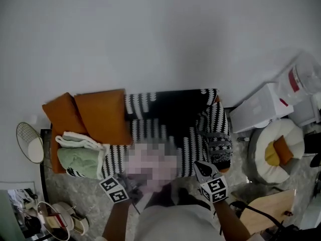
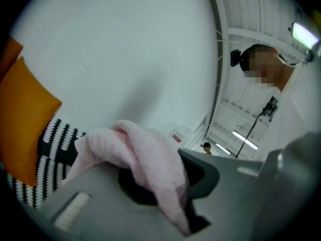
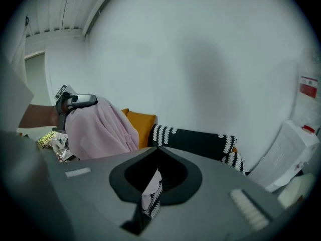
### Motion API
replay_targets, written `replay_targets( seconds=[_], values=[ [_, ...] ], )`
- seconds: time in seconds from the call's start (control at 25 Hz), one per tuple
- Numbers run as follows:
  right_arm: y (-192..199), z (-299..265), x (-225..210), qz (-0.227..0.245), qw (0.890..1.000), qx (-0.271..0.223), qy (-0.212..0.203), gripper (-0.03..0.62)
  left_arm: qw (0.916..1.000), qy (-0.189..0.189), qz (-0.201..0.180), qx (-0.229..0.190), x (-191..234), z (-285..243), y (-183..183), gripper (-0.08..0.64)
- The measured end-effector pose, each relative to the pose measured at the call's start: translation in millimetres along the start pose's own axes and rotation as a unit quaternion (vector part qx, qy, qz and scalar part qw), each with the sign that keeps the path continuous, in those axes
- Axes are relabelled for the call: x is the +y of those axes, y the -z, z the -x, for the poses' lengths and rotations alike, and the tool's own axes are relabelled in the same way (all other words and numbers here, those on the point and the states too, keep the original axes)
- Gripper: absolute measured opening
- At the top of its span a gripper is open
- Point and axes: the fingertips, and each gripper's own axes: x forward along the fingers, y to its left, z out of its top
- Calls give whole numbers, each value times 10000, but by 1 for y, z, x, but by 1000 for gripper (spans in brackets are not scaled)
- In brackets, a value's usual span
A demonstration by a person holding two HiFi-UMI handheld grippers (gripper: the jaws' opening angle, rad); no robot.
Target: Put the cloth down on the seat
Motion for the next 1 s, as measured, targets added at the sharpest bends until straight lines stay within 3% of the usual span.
replay_targets(
  seconds=[0.44, 0.68, 0.88, 1.0],
  values=[
    [10, -61, -28, -353, 9980, 272, 444, 5, 9961, -467, 587, 467, 140, -45, 22, 67],
    [22, -91, -42, -587, 9960, 401, 542, 5, 9923, -750, 730, 663, 207, -70, 40, 69],
    [41, -117, -50, -852, 9931, 525, 603, 5, 9757, -1589, 1187, 933, 290, -82, 84, 71],
    [52, -124, -47, -1036, 9910, 597, 594, 5, 9675, -1778, 1411, 1117, 317, -91, 114, 72]
  ],
)
